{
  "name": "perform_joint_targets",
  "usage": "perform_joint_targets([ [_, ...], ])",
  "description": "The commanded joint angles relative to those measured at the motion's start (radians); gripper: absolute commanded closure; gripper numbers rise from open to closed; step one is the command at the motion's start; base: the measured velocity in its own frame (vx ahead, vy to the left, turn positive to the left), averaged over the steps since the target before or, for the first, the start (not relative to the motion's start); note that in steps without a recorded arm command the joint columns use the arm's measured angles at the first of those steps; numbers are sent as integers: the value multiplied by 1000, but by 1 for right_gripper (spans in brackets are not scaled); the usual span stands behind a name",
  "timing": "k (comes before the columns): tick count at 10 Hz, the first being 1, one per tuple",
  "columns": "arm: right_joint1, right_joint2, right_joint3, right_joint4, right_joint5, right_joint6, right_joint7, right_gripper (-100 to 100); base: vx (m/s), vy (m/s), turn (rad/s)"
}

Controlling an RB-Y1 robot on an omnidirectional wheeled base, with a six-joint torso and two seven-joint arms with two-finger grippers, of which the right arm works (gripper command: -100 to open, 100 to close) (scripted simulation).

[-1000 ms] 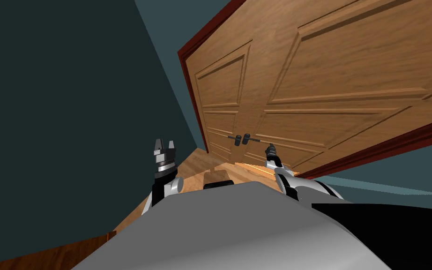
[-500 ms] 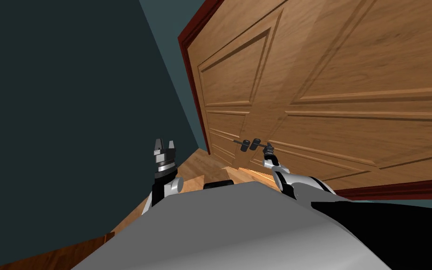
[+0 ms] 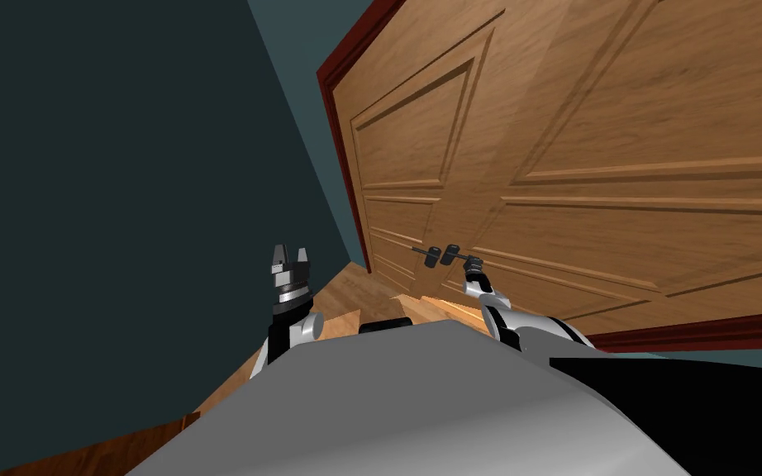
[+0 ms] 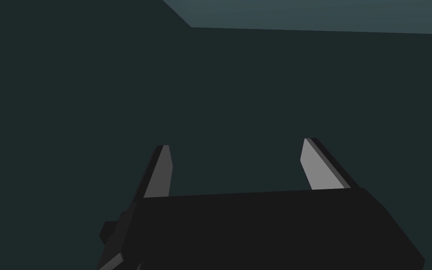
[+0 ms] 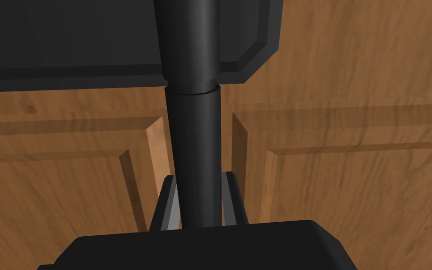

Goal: Pull the door open

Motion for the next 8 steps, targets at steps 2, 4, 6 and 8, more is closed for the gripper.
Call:
perform_joint_targets([
  [2,1,0,0,1,0,-1,0,100,0,0,0],
  [4,1,0,0,1,0,-1,0,100,0,0,0],
  [6,3,-2,13,-4,7,1,-11,100,-165,-37,21],
  [8,-3,3,40,-15,19,4,-27,100,-224,-38,74],
])
